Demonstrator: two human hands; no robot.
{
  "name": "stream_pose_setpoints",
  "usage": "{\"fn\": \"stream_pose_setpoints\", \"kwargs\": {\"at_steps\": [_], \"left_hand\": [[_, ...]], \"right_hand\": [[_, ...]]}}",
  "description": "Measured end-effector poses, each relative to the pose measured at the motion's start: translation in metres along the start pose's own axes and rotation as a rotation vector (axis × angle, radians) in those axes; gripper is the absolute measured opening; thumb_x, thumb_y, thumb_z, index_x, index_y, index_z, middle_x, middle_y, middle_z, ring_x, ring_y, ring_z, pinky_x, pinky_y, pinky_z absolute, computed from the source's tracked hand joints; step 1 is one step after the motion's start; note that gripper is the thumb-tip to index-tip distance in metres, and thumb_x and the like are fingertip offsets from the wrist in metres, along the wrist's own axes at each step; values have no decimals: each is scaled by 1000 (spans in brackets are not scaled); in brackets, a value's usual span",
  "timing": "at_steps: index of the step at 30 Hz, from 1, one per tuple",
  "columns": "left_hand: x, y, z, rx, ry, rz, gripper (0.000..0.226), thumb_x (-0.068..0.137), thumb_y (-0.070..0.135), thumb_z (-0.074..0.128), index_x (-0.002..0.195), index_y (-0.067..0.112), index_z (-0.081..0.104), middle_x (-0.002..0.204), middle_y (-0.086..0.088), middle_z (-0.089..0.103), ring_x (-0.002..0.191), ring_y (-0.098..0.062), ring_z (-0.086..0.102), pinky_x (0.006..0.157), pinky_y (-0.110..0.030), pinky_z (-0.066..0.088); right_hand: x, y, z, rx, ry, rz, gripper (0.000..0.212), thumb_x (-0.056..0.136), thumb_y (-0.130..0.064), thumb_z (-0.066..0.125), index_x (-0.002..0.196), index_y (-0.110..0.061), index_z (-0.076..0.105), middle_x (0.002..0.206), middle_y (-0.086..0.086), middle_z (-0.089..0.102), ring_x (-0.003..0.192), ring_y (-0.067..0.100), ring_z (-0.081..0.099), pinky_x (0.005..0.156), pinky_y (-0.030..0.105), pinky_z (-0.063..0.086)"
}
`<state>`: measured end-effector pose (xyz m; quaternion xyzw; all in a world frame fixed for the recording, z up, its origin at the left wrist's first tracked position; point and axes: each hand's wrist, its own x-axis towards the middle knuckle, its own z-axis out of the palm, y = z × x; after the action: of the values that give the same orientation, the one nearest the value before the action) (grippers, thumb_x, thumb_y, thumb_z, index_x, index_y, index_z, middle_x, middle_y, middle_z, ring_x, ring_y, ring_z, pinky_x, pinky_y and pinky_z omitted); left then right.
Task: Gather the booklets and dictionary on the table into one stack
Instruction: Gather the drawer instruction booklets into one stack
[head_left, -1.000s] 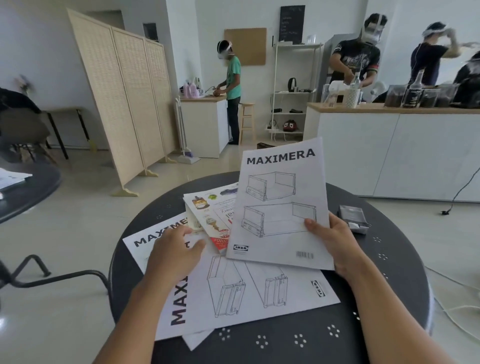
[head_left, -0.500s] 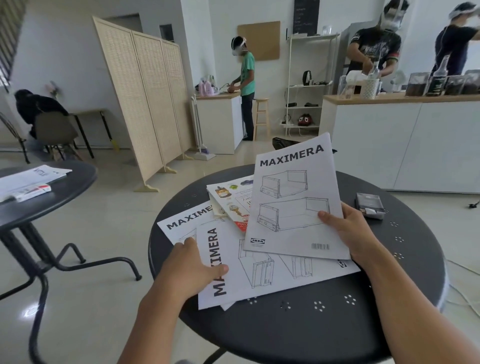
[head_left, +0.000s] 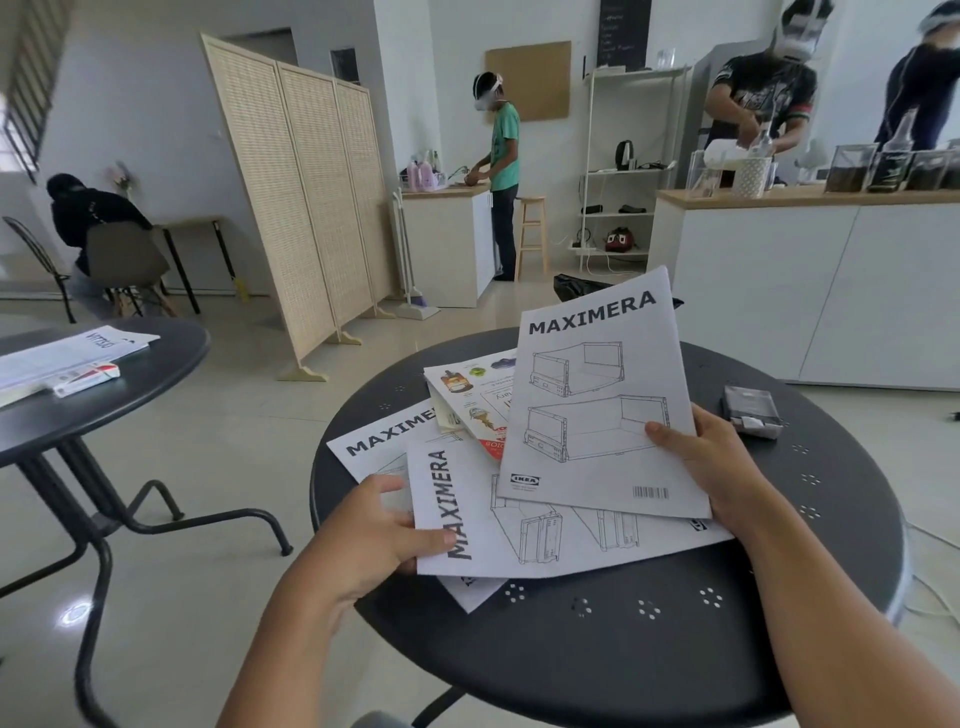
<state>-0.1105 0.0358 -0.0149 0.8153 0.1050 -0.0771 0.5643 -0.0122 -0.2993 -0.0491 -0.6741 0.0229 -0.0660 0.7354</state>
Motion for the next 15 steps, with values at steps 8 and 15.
{"fn": "stream_pose_setpoints", "kwargs": {"at_steps": [8,15], "left_hand": [[-5,13,36,-829,-61,235,63,82,55,68,131,17,57,126,-6,72,115,-25,70,98,-51,51],[-3,18,115,-437,196,229,101,61,51,86,145,31,33,141,16,39,134,-6,42,112,-35,38]], "right_hand": [[3,2,0,53,36,-22,25,94,-2,64,106,-22,72,93,-1,81,79,21,77,62,33,61],[3,2,0,40,57,-43,24,94,-2,64,105,-21,71,102,6,78,87,28,74,81,43,59]]}}
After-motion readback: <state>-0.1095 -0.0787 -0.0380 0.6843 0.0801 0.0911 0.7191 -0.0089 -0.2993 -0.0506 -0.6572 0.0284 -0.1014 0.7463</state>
